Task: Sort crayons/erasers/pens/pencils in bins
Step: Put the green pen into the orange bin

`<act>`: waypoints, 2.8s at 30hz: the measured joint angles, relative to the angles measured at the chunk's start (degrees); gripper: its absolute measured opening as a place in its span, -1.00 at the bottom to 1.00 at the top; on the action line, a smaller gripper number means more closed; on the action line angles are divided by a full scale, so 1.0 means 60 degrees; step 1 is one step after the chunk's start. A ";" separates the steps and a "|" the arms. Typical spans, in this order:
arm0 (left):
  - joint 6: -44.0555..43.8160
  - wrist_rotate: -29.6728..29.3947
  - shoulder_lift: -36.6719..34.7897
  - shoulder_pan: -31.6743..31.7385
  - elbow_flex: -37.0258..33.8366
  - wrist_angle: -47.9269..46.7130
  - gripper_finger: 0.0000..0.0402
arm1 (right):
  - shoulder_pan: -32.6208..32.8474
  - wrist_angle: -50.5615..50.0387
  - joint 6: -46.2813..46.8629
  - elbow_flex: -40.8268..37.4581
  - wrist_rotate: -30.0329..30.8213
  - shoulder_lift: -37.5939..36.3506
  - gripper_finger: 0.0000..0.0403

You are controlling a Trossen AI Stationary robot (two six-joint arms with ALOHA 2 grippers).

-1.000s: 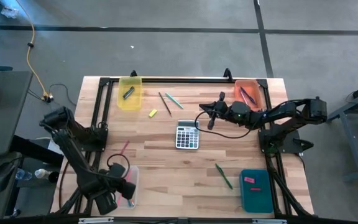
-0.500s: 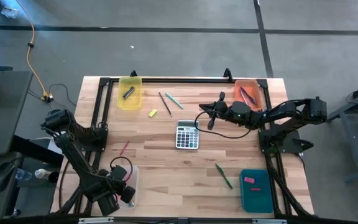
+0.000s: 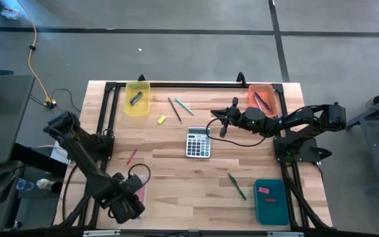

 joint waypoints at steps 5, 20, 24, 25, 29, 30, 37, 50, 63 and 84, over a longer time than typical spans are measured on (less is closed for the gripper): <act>0.1584 -0.1444 -0.1160 0.0362 0.0112 -0.0227 -0.73 | 0.0004 0.0004 0.0002 0.0000 -0.0003 0.0004 -1.00; 0.7266 -0.4672 -0.4734 0.2411 -0.3653 0.4555 -1.00 | 0.0007 -0.0205 -0.0035 0.0007 -0.0007 0.0004 -1.00; 0.9587 -0.4048 -0.5043 0.3402 -0.5252 0.7842 -1.00 | 0.0007 -0.0219 -0.0035 0.0007 -0.0007 0.0004 -1.00; 1.0129 -0.3700 -0.5060 0.3727 -0.5616 0.8694 -1.00 | 0.0007 -0.0216 -0.0035 0.0007 -0.0007 0.0004 -1.00; 1.1930 -0.1970 -0.5016 0.5155 -0.6687 1.1695 -1.00 | 0.0007 -0.0219 -0.0035 0.0007 -0.0007 0.0004 -1.00; 1.2324 -0.1519 -0.4962 0.5535 -0.6848 1.2333 -1.00 | 0.0007 -0.0219 -0.0025 0.0007 -0.0007 0.0004 -1.00; 1.4210 0.1225 -0.4458 0.7962 -0.7167 1.4314 -1.00 | 0.0007 -0.0507 0.0104 0.0007 -0.0011 0.0004 -1.00; 1.4843 0.4592 -0.1255 1.0244 -0.7163 1.9910 -1.00 | 0.0332 -0.4760 0.0821 0.0880 0.1352 -0.1060 -1.00; 1.4165 0.5279 0.0778 1.0708 -0.7167 2.3167 -1.00 | 0.2744 -1.2696 0.5139 0.3109 0.2149 -0.1712 -1.00; 1.4124 0.5209 0.0764 1.0716 -0.7167 2.3144 -1.00 | 0.6581 -1.5910 1.2955 0.4702 -0.0494 0.0063 -0.79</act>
